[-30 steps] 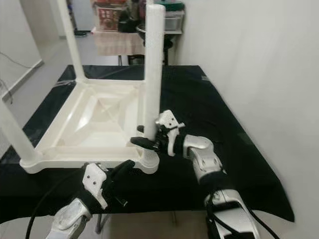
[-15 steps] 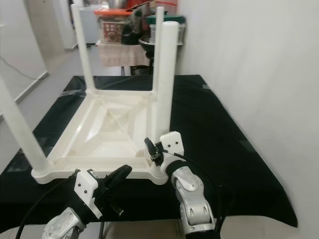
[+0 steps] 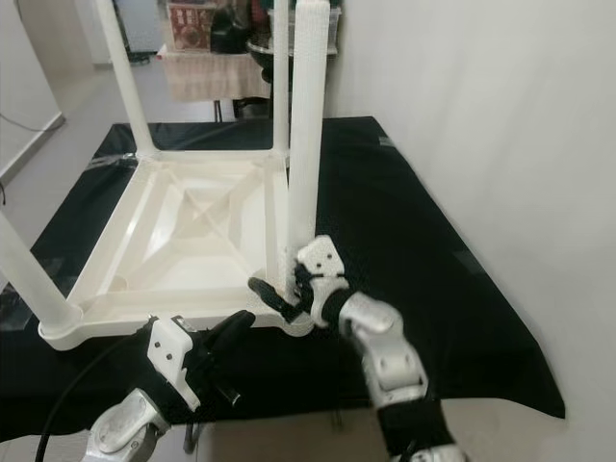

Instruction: Building children table

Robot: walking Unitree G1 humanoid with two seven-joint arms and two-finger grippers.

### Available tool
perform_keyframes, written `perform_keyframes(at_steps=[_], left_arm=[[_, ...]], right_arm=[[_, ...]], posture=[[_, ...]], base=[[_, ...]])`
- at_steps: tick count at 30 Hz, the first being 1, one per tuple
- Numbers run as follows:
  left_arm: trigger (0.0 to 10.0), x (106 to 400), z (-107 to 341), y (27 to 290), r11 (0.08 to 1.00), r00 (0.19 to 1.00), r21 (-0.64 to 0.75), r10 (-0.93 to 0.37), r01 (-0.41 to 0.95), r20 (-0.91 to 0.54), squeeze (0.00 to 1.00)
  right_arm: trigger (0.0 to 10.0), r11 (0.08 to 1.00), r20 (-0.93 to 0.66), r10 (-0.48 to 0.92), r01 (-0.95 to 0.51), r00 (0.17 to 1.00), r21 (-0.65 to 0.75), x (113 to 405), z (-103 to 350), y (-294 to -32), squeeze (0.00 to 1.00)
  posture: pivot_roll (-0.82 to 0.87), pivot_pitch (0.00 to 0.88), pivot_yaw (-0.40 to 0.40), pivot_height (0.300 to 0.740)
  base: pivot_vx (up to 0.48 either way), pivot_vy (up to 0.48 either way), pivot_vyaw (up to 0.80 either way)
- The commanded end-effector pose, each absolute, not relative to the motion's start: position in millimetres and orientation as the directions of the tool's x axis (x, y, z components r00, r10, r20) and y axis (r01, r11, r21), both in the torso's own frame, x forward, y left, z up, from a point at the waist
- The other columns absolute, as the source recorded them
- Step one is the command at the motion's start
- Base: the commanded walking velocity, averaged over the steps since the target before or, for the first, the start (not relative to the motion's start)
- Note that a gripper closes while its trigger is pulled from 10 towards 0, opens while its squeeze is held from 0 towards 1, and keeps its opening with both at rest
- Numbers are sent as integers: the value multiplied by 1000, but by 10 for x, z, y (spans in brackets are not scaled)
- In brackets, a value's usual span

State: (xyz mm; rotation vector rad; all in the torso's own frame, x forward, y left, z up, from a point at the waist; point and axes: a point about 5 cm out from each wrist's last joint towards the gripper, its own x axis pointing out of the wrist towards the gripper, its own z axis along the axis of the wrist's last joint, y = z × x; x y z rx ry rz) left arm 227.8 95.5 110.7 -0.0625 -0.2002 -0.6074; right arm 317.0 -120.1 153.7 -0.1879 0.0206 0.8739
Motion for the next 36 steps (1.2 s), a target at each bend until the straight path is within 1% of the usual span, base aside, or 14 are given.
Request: perform_keyframes(at_steps=[1,2,3,5,11,12,13,15,25,29,33,34,35,36], left_arm=[[10000,2286,1065,966,822,810,-17,-556,569,186,0],[10000,2303,1057,957,822,810,-19,-557,569,183,0],[10000,2309,1054,952,821,810,-20,-558,570,182,0],[10000,2316,1048,943,820,809,-20,-559,572,180,0],[10000,2334,1040,924,817,806,-17,-564,576,179,0],[10000,2338,1039,920,817,805,-14,-566,577,180,0],[10000,2338,1039,920,817,805,-14,-566,577,180,0],[10000,2342,1038,916,816,804,-12,-567,578,180,0],[10000,2358,1031,922,816,805,-14,-566,577,179,0],[10000,2371,1031,929,815,803,-14,-568,580,177,0],[10000,2374,1031,934,815,804,-14,-567,579,178,0],[10000,2373,1030,939,816,805,-15,-566,578,178,0],[10000,2370,1028,950,817,805,-14,-565,577,178,0],[10000,2370,1028,950,817,805,-14,-565,577,178,0]], right_arm=[[10000,560,-119,809,-816,576,-140,3142,1472,-1108,0],[10000,442,-149,874,-884,462,-153,3166,1508,-1140,0],[10000,399,-153,895,-906,418,-141,3193,1535,-1152,0],[10000,367,-151,911,-922,383,-124,3239,1570,-1162,0],[10000,347,-132,926,-935,353,-71,3423,1649,-1170,0],[8510,343,-135,928,-937,348,-61,3448,1649,-1182,0],[8510,343,-135,928,-937,348,-61,3448,1649,-1182,0],[0,341,-141,928,-939,345,-51,3476,1644,-1201,0],[0,403,-136,904,-914,405,-44,3499,1569,-1348,0],[0,484,-96,868,-873,487,-55,3493,1553,-1461,0],[0,521,-82,849,-853,522,-42,3457,1511,-1465,0],[0,549,-82,831,-835,550,-30,3417,1464,-1431,0],[0,763,-107,642,-646,759,-6,3456,1325,-1367,0],[0,763,-107,642,-646,759,-6,3456,1325,-1367,0]], posture=[[-16,0,-41,740],[-13,0,-43,740],[-11,0,-44,740],[-5,0,-47,740],[6,0,-51,740],[10,0,-54,740],[10,0,-54,740],[10,0,-55,740],[0,0,-45,740],[-6,0,-41,740],[-13,0,-42,740],[-15,0,-45,740],[-19,0,-45,740],[-19,0,-45,740]], base=[[0,0,0],[0,0,0],[0,0,0],[0,0,0],[0,0,0],[0,0,0],[0,0,0],[0,0,0],[0,0,0],[0,0,0],[0,0,0],[0,0,0],[0,0,0],[0,0,0]])
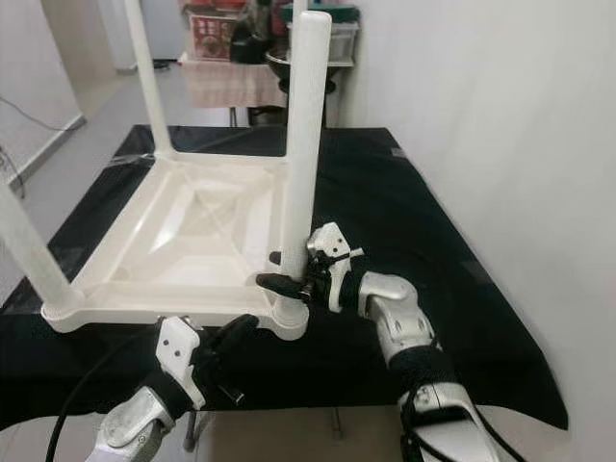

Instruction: Building children table

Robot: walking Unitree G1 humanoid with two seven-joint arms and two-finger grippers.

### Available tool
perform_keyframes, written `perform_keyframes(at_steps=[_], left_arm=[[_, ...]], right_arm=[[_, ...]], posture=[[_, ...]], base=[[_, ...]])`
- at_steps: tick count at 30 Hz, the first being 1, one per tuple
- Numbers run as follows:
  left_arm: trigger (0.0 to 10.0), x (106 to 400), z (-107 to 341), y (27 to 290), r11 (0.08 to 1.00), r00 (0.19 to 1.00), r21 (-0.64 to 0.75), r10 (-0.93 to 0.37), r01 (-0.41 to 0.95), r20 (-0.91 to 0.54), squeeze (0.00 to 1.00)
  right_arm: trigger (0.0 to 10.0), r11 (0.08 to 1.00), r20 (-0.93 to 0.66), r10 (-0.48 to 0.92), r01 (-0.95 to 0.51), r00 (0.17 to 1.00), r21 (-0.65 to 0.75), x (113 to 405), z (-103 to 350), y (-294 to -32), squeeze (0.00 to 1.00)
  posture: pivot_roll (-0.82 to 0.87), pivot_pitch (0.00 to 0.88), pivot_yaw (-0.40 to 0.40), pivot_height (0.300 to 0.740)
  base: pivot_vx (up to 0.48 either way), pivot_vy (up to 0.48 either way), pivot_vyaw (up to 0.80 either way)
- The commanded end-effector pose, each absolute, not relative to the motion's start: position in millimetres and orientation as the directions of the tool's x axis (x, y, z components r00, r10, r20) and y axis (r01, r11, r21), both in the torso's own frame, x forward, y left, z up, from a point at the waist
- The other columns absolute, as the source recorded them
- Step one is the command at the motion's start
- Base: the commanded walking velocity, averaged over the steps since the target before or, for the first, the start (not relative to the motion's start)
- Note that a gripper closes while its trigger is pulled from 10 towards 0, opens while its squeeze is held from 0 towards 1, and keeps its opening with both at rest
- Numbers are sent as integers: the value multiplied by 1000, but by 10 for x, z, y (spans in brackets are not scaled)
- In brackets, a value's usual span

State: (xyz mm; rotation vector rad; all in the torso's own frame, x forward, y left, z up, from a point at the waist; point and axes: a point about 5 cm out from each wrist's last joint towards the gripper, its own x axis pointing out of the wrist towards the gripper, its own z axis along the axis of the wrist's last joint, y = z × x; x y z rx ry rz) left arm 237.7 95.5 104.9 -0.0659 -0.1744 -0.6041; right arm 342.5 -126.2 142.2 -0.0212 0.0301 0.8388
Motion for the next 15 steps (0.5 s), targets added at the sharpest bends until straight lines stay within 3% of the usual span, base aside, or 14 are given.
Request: perform_keyframes(at_steps=[1,2,4,6,15], left_arm=[[10000,2369,1027,954,817,805,-14,-566,577,178,0],[10000,2369,1027,954,817,805,-14,-566,577,178,0],[10000,2379,1029,958,815,804,-12,-568,579,176,0],[10000,2385,1026,961,814,803,-10,-570,580,174,0],[10000,2394,1024,958,816,805,-9,-568,578,172,0]], right_arm=[[0,872,-134,484,-489,865,-8,3495,1250,-1355,0],[0,872,-134,484,-489,865,-8,3495,1250,-1355,0],[0,931,-249,351,-366,903,-15,3086,818,-1045,0],[0,907,-300,403,-421,865,3,2866,671,-854,0],[0,941,-229,319,-336,920,-41,3187,898,-1148,0]], posture=[[-19,0,-45,740],[-19,0,-45,740],[-15,0,-39,740],[-27,0,-28,740],[-27,0,-31,740]], base=[[0,0,0],[0,0,0],[0,0,0],[0,0,0],[0,0,0]])
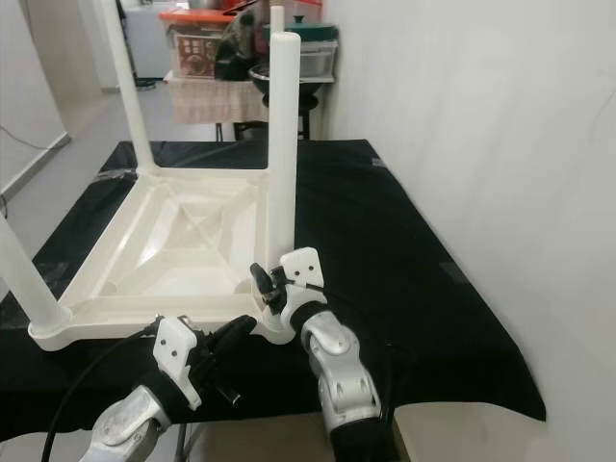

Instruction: Building children table

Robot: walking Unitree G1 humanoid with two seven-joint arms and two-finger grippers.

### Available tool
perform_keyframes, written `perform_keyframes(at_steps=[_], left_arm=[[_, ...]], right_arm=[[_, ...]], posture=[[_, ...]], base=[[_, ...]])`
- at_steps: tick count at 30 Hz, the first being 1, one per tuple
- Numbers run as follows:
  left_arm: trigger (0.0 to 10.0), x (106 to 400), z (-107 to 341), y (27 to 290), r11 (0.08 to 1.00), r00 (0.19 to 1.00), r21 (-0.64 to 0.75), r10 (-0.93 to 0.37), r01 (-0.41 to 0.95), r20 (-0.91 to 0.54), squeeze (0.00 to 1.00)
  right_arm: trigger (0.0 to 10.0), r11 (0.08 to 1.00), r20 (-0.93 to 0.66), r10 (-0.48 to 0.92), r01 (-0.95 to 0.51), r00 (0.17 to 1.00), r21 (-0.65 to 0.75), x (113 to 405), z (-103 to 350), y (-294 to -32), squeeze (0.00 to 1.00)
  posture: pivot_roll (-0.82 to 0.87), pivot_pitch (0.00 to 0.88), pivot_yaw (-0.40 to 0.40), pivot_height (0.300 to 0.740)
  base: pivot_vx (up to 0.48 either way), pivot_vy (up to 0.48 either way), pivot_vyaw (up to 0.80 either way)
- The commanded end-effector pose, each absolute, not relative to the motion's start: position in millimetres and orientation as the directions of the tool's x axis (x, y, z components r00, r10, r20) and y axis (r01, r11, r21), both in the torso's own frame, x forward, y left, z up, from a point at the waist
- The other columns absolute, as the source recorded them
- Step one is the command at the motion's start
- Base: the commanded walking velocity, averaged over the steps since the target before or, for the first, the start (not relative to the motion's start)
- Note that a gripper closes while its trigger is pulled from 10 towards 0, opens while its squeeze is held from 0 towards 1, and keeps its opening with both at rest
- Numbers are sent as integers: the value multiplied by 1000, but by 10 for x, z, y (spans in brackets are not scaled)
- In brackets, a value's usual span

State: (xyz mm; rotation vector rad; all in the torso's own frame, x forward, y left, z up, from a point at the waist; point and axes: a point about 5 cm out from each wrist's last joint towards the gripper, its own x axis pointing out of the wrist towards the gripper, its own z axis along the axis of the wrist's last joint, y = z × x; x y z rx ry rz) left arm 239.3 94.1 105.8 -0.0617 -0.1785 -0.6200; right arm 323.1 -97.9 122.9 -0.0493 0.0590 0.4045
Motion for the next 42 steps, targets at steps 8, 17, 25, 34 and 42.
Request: perform_keyframes(at_steps=[8,17,25,34,42], left_arm=[[10000,2401,1018,949,810,799,-8,-578,587,169,0],[10000,2415,1018,927,810,799,-9,-576,586,172,0],[10000,2415,1010,917,808,798,-15,-578,589,172,0],[10000,2411,1007,914,807,797,-14,-580,590,169,0],[10000,2405,1005,913,804,794,-14,-585,595,166,0]], right_arm=[[10000,871,-108,488,-492,866,-12,3283,1224,-1035,1000],[10000,568,-94,817,-822,568,-28,3343,1485,-949,0],[10000,273,-170,945,-960,279,-59,3404,1589,-1074,0],[0,188,-224,956,-982,188,-23,3420,1566,-1130,0],[0,174,-205,963,-984,175,-21,3406,1575,-1234,0]], posture=[[-32,0,-23,740],[-18,0,-38,740],[-11,0,-38,740],[-5,0,-43,740],[-5,0,-35,740]], base=[[0,0,0],[0,0,0],[0,0,0],[0,0,0],[0,0,0]])
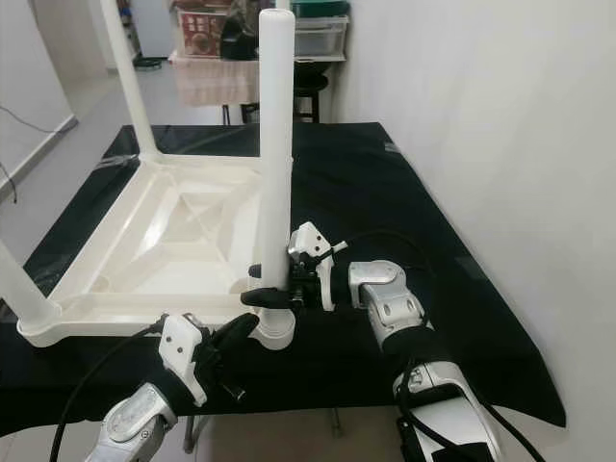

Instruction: Building children table

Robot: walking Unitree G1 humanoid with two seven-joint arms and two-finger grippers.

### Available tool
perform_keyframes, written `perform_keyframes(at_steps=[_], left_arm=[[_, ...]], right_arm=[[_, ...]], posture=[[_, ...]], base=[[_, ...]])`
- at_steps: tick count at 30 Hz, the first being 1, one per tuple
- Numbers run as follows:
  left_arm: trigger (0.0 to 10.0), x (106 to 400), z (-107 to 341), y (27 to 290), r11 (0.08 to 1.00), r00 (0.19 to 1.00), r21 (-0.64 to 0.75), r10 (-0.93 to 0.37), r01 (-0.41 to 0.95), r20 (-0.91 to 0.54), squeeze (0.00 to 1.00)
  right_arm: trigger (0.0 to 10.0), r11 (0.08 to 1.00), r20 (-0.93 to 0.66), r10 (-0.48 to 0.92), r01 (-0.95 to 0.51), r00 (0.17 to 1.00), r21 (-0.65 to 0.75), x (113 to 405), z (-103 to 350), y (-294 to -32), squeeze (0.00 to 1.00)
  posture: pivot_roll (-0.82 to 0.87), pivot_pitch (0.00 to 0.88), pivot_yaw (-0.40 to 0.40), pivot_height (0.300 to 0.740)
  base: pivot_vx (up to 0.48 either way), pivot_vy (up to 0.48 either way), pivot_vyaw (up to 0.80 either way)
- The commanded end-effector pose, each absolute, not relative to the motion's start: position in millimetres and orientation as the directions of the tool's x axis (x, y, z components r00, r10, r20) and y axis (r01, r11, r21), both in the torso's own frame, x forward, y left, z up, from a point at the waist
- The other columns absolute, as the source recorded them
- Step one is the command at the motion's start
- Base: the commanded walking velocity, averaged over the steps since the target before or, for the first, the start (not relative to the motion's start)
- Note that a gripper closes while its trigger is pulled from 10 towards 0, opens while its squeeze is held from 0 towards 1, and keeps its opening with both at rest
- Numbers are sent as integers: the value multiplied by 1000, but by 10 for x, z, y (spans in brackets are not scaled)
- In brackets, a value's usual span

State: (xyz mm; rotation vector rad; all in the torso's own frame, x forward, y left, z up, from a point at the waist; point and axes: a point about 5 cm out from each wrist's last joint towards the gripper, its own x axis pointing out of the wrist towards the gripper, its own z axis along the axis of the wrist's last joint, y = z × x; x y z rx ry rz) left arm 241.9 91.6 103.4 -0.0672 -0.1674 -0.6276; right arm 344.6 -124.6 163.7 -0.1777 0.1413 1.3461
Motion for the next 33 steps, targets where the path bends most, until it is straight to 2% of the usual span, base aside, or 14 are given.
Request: perform_keyframes(at_steps=[1,8,9,11,12,13,14,15,19,28,29,31,32,33], left_arm=[[10000,2405,1005,913,804,794,-14,-585,595,166,0],[10000,2403,1006,913,803,793,-14,-586,596,166,0],[10000,2397,1006,913,803,793,-15,-586,596,166,0],[10000,2386,1004,921,803,793,-13,-586,596,165,0],[10000,2386,1004,921,803,793,-13,-586,596,165,0],[10000,2383,1006,927,804,795,-15,-584,594,166,0],[10000,2383,1006,927,804,795,-15,-584,594,166,0],[10000,2387,1010,936,806,797,-15,-581,591,166,0],[10000,2390,1007,921,799,789,-6,-593,601,160,0],[10000,2403,996,929,808,799,-15,-579,589,163,0],[10000,2406,993,922,804,795,-13,-585,594,161,0],[10000,2409,991,917,802,792,-11,-589,598,159,0],[10000,2417,988,911,800,791,-9,-591,600,158,0],[10000,2426,988,905,799,789,-7,-593,602,157,0]], right_arm=[[0,174,-205,963,-984,175,-21,3406,1575,-1234,0],[0,218,-182,957,-975,224,-51,3395,1564,-1350,0],[0,280,-188,939,-958,287,-63,3384,1536,-1389,0],[0,575,-184,800,-817,571,-35,3447,1400,-1335,0],[0,575,-184,800,-817,571,-35,3447,1400,-1335,0],[0,859,-95,511,-512,855,7,3481,1321,-1279,0],[0,859,-95,511,-512,855,7,3481,1321,-1279,0],[0,912,-157,409,-409,899,32,3283,1092,-1125,0],[0,875,-213,478,-483,852,34,3026,896,-824,0],[0,878,-151,477,-477,866,34,3210,1008,-938,0],[10000,876,-146,479,-480,865,31,3221,1035,-941,0],[10000,867,-134,497,-498,857,31,3226,1067,-931,0],[10000,828,-105,560,-559,822,39,3221,1123,-900,600],[10000,752,-66,659,-657,749,53,3180,1213,-845,1000]], posture=[[-5,0,-35,740],[-6,0,-36,740],[-7,0,-44,740],[-6,0,-65,740],[-6,0,-65,740],[-12,0,-68,740],[-12,0,-68,740],[1,0,-52,740],[-14,0,-48,740],[-8,0,-55,740],[-10,0,-54,740],[-10,0,-52,740],[-7,0,-52,740],[-5,0,-51,740]], base=[[0,0,0],[0,0,0],[0,0,0],[0,0,0],[0,0,0],[0,0,0],[0,0,0],[0,0,0],[0,0,0],[0,0,0],[0,0,0],[0,0,0],[0,0,0],[0,0,0]])
